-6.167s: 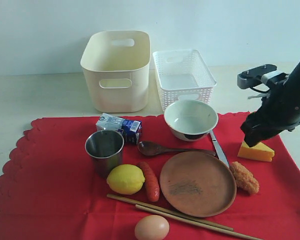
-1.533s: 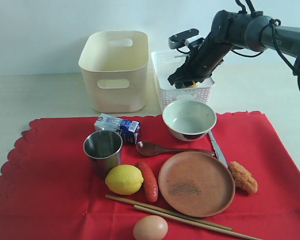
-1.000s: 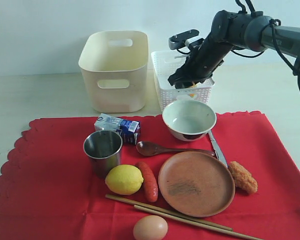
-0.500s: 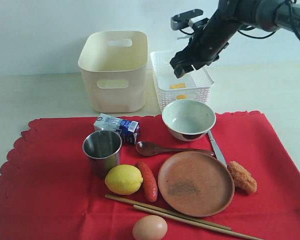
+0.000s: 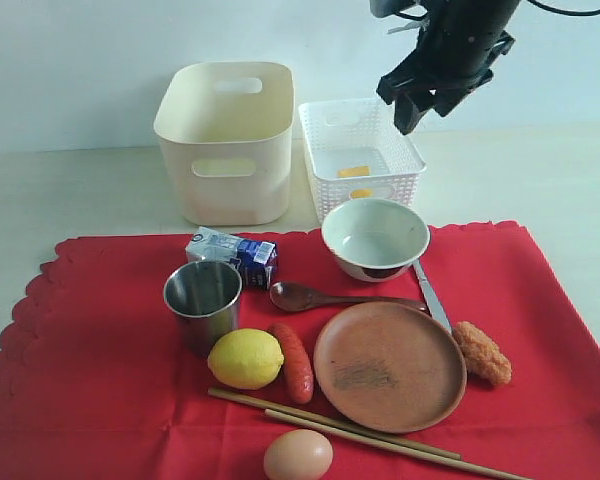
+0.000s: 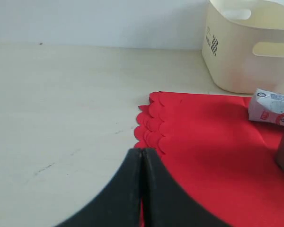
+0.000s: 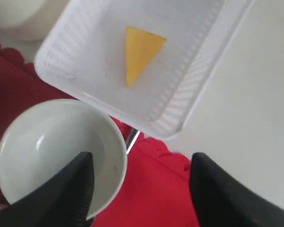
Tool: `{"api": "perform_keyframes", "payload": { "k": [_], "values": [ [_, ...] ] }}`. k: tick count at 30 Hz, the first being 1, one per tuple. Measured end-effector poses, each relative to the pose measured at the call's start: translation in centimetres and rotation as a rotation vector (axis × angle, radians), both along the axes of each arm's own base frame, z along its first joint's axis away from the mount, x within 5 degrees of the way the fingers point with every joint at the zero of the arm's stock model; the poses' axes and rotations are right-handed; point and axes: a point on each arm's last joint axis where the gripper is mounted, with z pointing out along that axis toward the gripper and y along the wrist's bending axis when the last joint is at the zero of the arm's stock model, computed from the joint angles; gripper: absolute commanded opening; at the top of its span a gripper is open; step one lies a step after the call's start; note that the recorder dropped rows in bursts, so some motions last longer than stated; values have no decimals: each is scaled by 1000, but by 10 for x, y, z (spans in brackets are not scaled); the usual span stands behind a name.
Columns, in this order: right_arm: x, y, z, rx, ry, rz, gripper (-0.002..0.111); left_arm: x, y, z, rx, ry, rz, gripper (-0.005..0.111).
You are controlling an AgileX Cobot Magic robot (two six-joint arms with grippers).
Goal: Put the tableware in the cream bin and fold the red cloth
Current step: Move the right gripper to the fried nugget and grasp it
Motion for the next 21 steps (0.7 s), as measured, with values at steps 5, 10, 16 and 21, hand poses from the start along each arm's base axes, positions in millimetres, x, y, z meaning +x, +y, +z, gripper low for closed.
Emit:
{"api": "perform_keyframes", "payload": {
  "k": [5,10,16,21],
  "values": [
    [-14,-9,-3,-50,41,-61,56,0,0,0,0,0,0,0],
    [-39,-16,-21,-84,146,-66,56,0,0,0,0,0,0,0],
    [-73,-24,-33,-96,208,-65,56,0,0,0,0,0,0,0],
    [-106,-33,-35,-95,205,-66,56,0,0,0,0,0,0,0]
  ]
}}
